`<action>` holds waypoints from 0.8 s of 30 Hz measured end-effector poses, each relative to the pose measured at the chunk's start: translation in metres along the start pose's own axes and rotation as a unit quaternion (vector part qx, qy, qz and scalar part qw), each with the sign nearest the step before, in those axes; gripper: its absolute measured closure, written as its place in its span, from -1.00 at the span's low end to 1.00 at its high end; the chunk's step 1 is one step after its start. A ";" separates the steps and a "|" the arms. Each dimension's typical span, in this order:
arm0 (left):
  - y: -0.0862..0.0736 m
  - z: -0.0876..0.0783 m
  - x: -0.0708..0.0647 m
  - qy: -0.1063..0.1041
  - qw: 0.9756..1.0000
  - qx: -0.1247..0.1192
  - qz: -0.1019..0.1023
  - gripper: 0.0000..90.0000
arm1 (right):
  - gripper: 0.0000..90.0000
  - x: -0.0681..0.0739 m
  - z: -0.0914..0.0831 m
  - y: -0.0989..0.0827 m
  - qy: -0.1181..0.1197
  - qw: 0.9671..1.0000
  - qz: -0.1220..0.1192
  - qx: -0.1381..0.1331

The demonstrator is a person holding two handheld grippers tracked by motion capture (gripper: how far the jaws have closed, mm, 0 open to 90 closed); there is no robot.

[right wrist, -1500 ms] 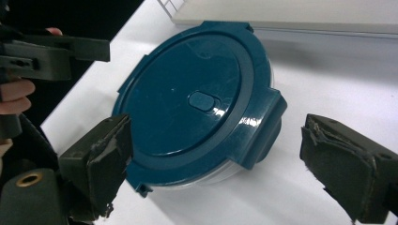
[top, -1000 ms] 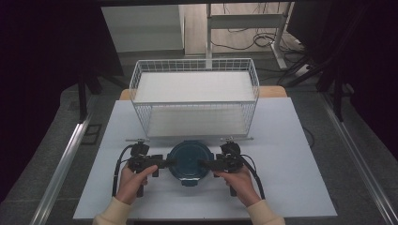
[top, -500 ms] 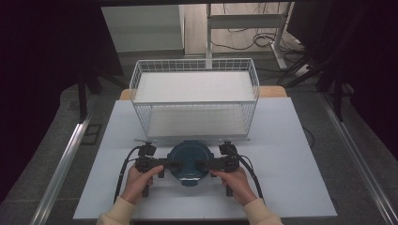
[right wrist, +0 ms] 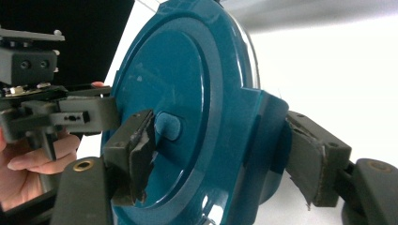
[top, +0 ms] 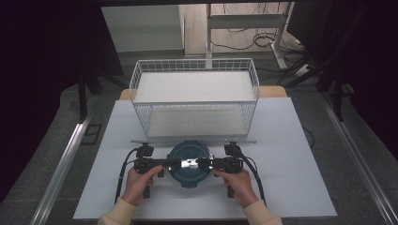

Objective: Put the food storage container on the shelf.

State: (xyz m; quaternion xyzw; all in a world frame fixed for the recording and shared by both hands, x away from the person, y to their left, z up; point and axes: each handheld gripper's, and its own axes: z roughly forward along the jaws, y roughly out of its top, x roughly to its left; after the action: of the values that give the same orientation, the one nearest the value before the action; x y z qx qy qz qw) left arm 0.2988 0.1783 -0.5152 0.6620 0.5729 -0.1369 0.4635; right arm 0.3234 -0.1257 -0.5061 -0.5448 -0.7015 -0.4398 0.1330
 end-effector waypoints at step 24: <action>-0.011 -0.017 -0.019 0.021 0.999 -0.023 0.036 -0.18 | -0.22 0.014 -0.012 -0.016 0.004 0.999 -0.042 -0.031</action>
State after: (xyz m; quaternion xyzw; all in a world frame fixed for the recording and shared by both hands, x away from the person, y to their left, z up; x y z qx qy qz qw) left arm 0.2771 0.1781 -0.4981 0.6741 0.5612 -0.0929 0.4711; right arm 0.3004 -0.1261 -0.4981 -0.5168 -0.7094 -0.4687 0.1001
